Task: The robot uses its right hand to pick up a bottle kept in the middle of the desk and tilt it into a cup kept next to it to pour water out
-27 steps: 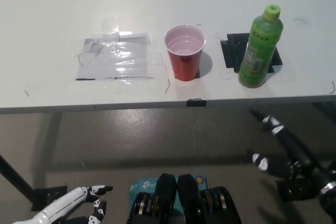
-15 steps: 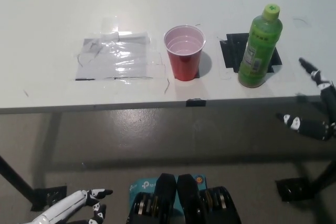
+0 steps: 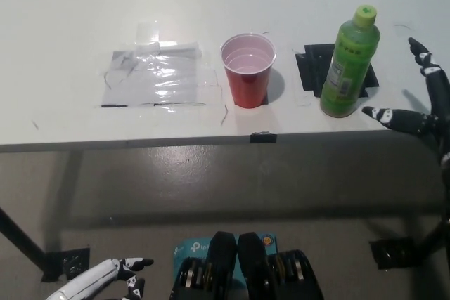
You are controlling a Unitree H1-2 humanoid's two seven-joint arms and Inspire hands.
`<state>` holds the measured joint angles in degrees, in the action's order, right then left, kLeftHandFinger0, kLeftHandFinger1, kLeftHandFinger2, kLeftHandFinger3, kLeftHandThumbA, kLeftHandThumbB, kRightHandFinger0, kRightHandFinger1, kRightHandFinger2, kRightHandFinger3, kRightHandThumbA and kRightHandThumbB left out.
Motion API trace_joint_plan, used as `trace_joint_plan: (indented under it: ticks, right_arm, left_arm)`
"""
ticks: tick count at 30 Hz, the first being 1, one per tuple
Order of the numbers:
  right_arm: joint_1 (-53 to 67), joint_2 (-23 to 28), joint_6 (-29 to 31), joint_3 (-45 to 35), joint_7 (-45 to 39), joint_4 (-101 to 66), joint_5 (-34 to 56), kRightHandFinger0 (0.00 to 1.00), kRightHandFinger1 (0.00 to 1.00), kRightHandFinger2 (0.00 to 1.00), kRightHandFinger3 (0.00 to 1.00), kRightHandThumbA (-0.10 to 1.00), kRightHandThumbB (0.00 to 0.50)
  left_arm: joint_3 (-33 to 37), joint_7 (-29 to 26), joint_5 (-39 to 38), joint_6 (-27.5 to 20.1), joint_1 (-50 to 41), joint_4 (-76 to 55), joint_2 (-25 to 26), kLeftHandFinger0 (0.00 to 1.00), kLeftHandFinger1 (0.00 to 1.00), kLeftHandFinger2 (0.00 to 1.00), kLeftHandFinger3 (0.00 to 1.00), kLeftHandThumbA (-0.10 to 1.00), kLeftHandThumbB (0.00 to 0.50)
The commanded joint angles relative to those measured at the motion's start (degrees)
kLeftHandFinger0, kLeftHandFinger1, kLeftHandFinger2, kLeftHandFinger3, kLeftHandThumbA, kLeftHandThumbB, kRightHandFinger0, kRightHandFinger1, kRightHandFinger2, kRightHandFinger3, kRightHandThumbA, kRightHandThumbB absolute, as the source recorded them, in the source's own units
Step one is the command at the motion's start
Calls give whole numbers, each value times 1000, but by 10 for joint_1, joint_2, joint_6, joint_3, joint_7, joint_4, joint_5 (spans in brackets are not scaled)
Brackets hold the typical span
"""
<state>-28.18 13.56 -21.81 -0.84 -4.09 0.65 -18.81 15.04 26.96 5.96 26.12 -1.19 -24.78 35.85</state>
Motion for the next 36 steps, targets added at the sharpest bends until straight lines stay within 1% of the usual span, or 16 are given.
trace_joint_plan:
  ticks: [1, 2, 4, 5, 7, 13, 14, 21, 26, 29, 31, 32, 33, 34, 35, 36]
  right_arm:
    - [-45, 1, -9, 9, 31, 29, -26, 1000, 1000, 1000, 1000, 1000, 500]
    - [-62, -3, 2, 10, 35, 65, -21, 1000, 1000, 1000, 1000, 1000, 500]
    - [-84, -8, 26, 10, 44, 119, -11, 1000, 1000, 1000, 1000, 1000, 500]
    - [-93, -13, 28, 12, 50, 133, -12, 1000, 1000, 1000, 1000, 1000, 500]
    - [-103, -18, 24, 18, 51, 142, -15, 1000, 1000, 1000, 1000, 1000, 500]
    - [-130, -35, -18, 60, 64, 160, -55, 1000, 1000, 1000, 1000, 1000, 500]
    - [-136, -41, -27, 63, 67, 168, -57, 1000, 1000, 1000, 1000, 1000, 500]
    - [-151, -61, -21, 58, 80, 189, -41, 1000, 1000, 1000, 1000, 991, 500]
    - [-167, -85, -23, 58, 91, 194, -42, 1000, 1000, 1000, 1000, 945, 500]
    - [-175, -96, -24, 47, 116, 202, -43, 1000, 1000, 1000, 1000, 921, 500]
    - [-185, -121, 4, 3, 167, 228, -15, 1000, 1000, 1000, 1000, 766, 394]
    - [-188, -126, 22, -10, 187, 242, -13, 1000, 1000, 1000, 1000, 724, 361]
    - [-190, -128, 32, -17, 194, 250, -12, 1000, 1000, 1000, 1000, 690, 287]
    - [-192, -130, 42, -24, 202, 258, -9, 1000, 1000, 1000, 1000, 683, 302]
    - [-194, -131, 66, -33, 210, 275, -2, 1000, 1000, 1000, 1000, 656, 258]
    - [-197, -127, 78, -31, 222, 292, -10, 923, 1000, 1000, 1000, 650, 160]
  left_arm:
    - [-1, 10, 16, 8, 8, -16, 6, 1000, 1000, 1000, 1000, 1000, 387]
    - [-3, 10, 10, 8, 8, -15, 4, 1000, 1000, 1000, 1000, 1000, 381]
    - [-4, 10, 12, 8, 7, -14, 3, 1000, 1000, 1000, 1000, 1000, 393]
    - [-5, 12, 8, 8, 7, -12, 2, 1000, 1000, 1000, 1000, 1000, 381]
    - [-9, 13, 2, 8, 6, -12, 0, 1000, 1000, 1000, 1000, 996, 366]
    - [2, 15, 15, 8, 9, -13, 2, 1000, 1000, 1000, 1000, 1000, 390]
    - [1, 16, 6, 8, 9, -11, -1, 1000, 1000, 1000, 1000, 1000, 383]
    - [1, 26, 4, 8, 13, -4, -7, 1000, 1000, 1000, 1000, 1000, 380]
    - [8, 28, 15, 8, 18, -6, -5, 1000, 1000, 1000, 1000, 1000, 393]
    - [8, 32, 13, 8, 20, -5, -7, 1000, 1000, 1000, 1000, 1000, 385]
    - [6, 32, 11, 8, 19, -7, -8, 1000, 1000, 1000, 1000, 1000, 371]
    - [5, 33, 11, 8, 18, -7, -9, 1000, 1000, 1000, 1000, 1000, 370]
    - [4, 33, 11, 8, 17, -7, -10, 1000, 1000, 1000, 1000, 1000, 370]
    - [3, 33, 12, 8, 17, -8, -10, 1000, 1000, 1000, 1000, 1000, 370]
    - [2, 35, 10, 8, 17, -10, -11, 1000, 1000, 1000, 1000, 1000, 359]
    - [5, 36, 13, 8, 18, -11, -9, 1000, 1000, 1000, 1000, 1000, 367]
